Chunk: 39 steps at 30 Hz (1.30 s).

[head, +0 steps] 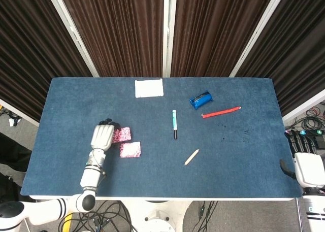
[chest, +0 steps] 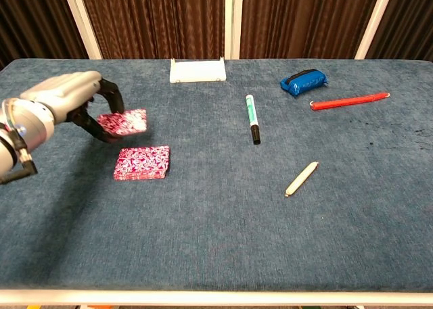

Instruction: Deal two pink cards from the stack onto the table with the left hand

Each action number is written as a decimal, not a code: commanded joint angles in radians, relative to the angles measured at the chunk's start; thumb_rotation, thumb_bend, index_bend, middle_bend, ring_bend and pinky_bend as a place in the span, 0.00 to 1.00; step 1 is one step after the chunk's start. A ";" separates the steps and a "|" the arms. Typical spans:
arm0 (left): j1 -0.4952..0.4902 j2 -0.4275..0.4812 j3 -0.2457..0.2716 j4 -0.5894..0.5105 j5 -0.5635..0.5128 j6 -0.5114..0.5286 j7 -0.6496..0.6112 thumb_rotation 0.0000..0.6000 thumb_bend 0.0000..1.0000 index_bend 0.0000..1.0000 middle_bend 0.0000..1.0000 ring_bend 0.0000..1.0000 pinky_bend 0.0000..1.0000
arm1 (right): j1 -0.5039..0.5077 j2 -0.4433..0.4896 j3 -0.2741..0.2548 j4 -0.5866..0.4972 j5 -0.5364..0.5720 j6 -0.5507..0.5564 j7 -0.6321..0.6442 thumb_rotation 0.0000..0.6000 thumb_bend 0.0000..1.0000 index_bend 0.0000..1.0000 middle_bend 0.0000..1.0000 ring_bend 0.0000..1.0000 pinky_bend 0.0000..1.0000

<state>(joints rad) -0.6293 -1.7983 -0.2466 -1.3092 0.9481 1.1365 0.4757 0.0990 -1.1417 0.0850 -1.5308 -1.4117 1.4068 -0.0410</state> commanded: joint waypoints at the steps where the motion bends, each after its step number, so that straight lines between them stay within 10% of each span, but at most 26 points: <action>1: -0.006 -0.003 -0.020 0.114 0.005 -0.040 -0.073 1.00 0.25 0.43 0.45 0.18 0.23 | 0.001 -0.001 -0.001 -0.006 -0.001 0.000 -0.009 1.00 0.29 0.00 0.00 0.00 0.00; 13: 0.008 -0.049 -0.016 0.310 0.027 -0.109 -0.219 1.00 0.23 0.40 0.43 0.18 0.19 | 0.005 0.010 -0.001 -0.026 0.002 -0.009 -0.015 1.00 0.29 0.00 0.00 0.00 0.00; 22: 0.022 -0.038 0.005 0.297 0.125 -0.085 -0.313 1.00 0.14 0.22 0.22 0.07 0.11 | 0.006 0.008 -0.010 -0.011 -0.046 0.014 0.021 1.00 0.29 0.00 0.00 0.00 0.00; 39: 0.082 0.069 0.067 -0.115 0.054 -0.043 -0.088 1.00 0.14 0.22 0.31 0.07 0.11 | 0.007 0.001 -0.008 0.008 -0.030 0.002 0.043 1.00 0.29 0.00 0.00 0.00 0.00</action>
<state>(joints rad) -0.5594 -1.7431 -0.1935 -1.3589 1.0463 1.0808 0.3214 0.1061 -1.1404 0.0774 -1.5230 -1.4417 1.4087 0.0018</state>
